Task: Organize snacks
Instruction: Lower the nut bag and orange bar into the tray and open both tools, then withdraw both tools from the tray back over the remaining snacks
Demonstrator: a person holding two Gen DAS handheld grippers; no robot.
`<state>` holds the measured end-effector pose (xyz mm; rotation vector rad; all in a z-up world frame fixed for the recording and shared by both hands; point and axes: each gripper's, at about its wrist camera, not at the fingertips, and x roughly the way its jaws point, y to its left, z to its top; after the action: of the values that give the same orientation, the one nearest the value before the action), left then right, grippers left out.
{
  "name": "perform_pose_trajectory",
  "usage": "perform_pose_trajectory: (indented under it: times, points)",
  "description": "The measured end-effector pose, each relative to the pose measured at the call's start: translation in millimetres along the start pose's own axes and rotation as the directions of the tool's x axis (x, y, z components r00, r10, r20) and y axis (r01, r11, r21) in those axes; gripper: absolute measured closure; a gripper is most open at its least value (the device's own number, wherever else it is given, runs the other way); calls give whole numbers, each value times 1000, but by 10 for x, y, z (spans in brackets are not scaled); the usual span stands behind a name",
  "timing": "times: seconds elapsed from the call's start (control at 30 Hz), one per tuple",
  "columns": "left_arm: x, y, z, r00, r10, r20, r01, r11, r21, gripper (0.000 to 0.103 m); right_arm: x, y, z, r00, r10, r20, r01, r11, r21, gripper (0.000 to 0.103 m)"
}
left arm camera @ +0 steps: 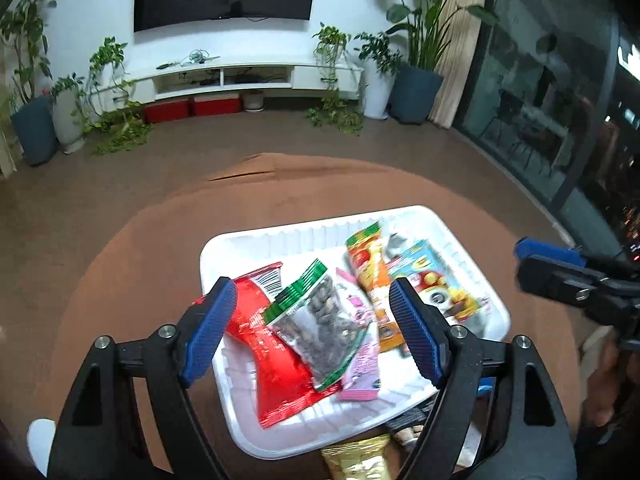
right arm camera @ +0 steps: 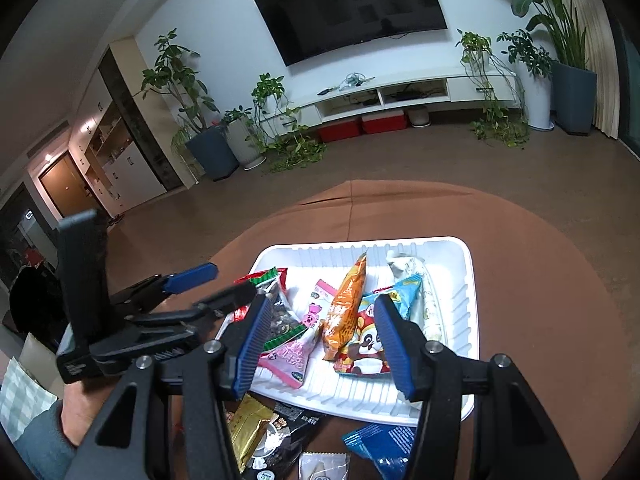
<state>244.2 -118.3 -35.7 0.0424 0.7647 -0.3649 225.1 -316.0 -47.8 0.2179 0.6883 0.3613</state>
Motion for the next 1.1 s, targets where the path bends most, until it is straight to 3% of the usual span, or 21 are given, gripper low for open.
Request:
perform_pose_trajectory:
  times: [0.13, 0.33, 0.53, 0.77, 0.87, 1.0, 1.1]
  points:
    - [111, 64, -49, 997, 66, -35, -66, 998, -10, 33, -12, -7, -42, 1000, -10, -5, 10, 1000, -5, 49]
    - [327, 131, -125, 985, 158, -64, -157, 987, 32, 33, 5, -47, -98, 1000, -15, -19, 15, 1000, -1, 49]
    - [509, 127, -156, 983, 154, -100, -149, 987, 55, 33, -13, -31, -161, 999, -16, -30, 16, 1000, -6, 49]
    - [297, 79, -174, 994, 98, -44, -96, 994, 50, 33, -130, -1, -198, 1000, -22, -17, 22, 1000, -12, 49]
    - [78, 46, -176, 997, 75, -9, -75, 996, 51, 25, -202, 55, -232, 999, -39, 0, 39, 998, -43, 37]
    - [-266, 29, -287, 998, 57, 39, -59, 998, 37, 2, -332, 28, -312, 999, -48, 20, 48, 998, -35, 23]
    - [-490, 43, -470, 999, 35, 31, -36, 999, 19, 0, -436, -43, -419, 998, -55, 22, 55, 998, -13, 17]
